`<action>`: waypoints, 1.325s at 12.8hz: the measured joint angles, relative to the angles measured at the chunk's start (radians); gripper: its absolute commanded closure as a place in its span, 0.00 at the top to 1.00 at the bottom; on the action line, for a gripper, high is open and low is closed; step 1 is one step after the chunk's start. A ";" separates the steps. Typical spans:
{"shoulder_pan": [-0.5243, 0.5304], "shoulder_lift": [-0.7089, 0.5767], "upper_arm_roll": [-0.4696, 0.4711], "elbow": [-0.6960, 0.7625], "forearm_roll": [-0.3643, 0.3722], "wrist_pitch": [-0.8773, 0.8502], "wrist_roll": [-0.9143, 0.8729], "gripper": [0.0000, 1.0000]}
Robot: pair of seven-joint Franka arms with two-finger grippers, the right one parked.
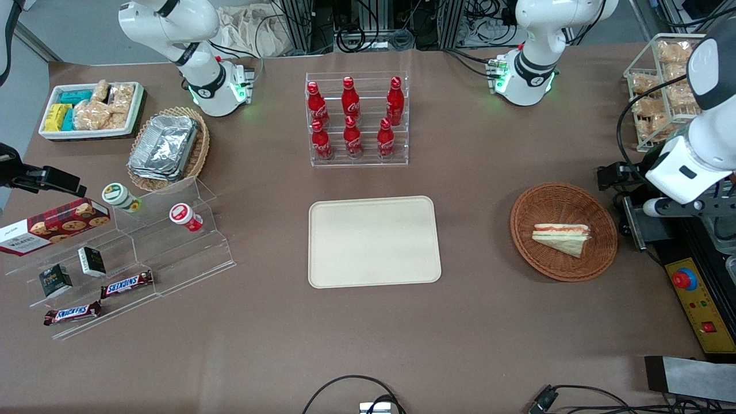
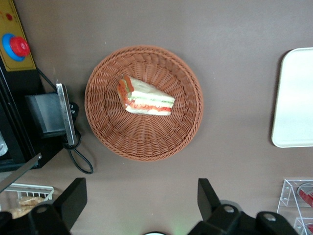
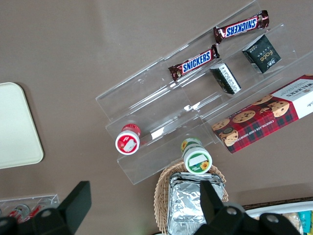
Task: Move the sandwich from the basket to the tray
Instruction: 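Move the left gripper over the wicker basket toward the sandwich, then lower the left gripper and close it on the wrapped sandwich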
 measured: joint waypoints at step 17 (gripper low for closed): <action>0.121 0.154 -0.008 -0.432 -0.038 0.658 -0.830 1.00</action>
